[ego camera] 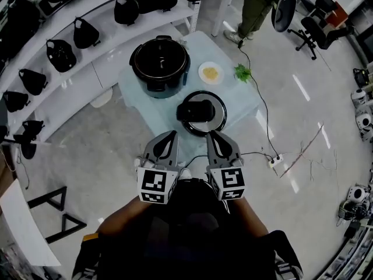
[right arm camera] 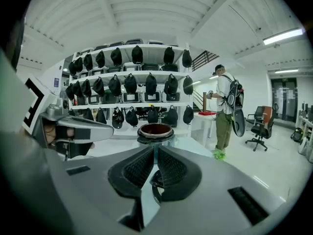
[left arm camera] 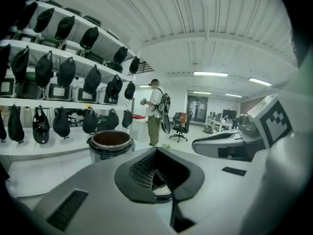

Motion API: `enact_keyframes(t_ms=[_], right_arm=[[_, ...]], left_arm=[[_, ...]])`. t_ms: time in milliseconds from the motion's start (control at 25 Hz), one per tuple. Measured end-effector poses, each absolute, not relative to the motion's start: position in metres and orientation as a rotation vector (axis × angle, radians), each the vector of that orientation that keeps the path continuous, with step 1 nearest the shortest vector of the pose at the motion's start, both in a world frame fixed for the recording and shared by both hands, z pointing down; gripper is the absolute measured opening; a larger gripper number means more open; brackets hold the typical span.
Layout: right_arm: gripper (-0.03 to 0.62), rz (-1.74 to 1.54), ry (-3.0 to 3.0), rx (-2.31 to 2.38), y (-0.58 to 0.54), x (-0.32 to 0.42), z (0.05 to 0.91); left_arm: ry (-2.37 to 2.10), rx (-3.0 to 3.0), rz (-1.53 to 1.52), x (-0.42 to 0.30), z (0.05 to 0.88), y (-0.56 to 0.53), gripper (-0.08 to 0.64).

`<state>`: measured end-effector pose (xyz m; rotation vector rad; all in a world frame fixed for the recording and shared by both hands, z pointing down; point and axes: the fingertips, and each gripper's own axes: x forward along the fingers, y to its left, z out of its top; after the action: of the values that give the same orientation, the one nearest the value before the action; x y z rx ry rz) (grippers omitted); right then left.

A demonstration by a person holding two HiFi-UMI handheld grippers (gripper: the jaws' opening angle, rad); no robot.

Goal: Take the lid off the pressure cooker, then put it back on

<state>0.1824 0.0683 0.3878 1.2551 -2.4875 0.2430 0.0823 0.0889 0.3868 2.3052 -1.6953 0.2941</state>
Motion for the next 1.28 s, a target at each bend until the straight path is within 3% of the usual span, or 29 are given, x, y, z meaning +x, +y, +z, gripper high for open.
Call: enact_keyframes(t_ms=[1280], right_arm=[[0.041, 0.233, -2.639, 1.019, 0.09, 0.156, 0.389]], left_arm=[[-2.014, 2.174, 0.405, 0.051, 0.362, 0.127, 0.006]])
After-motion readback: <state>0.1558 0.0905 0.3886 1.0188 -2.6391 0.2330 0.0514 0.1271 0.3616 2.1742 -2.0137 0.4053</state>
